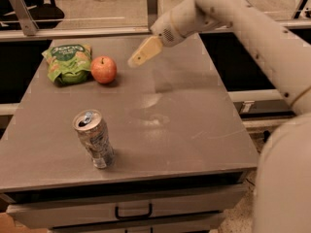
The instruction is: Move apple near green rice chip bag
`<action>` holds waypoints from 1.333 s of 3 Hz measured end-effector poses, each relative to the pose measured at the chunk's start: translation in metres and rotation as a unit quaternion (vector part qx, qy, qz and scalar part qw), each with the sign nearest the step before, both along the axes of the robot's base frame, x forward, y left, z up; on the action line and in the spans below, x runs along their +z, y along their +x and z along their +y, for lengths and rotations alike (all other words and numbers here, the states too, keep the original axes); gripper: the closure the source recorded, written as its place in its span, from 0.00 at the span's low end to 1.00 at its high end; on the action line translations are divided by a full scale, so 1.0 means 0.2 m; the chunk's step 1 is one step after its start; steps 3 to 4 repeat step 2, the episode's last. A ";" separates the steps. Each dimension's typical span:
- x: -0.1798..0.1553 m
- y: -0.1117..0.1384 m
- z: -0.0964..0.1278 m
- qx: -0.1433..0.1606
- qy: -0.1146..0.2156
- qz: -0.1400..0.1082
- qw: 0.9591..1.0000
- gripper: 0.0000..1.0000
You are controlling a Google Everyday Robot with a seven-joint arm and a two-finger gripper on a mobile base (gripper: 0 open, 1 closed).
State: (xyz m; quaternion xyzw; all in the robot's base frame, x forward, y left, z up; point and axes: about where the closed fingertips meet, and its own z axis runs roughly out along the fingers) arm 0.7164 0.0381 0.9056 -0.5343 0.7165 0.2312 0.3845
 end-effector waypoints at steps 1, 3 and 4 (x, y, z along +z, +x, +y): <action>0.28 -0.01 -0.34 -0.049 0.042 -0.055 0.996 0.00; 0.28 -0.02 -0.46 -0.065 0.045 -0.058 0.995 0.00; 0.28 -0.02 -0.46 -0.065 0.045 -0.058 0.995 0.00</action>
Offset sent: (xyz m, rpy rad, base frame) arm -0.0020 -0.0615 0.0498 0.0764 -0.0999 -0.0885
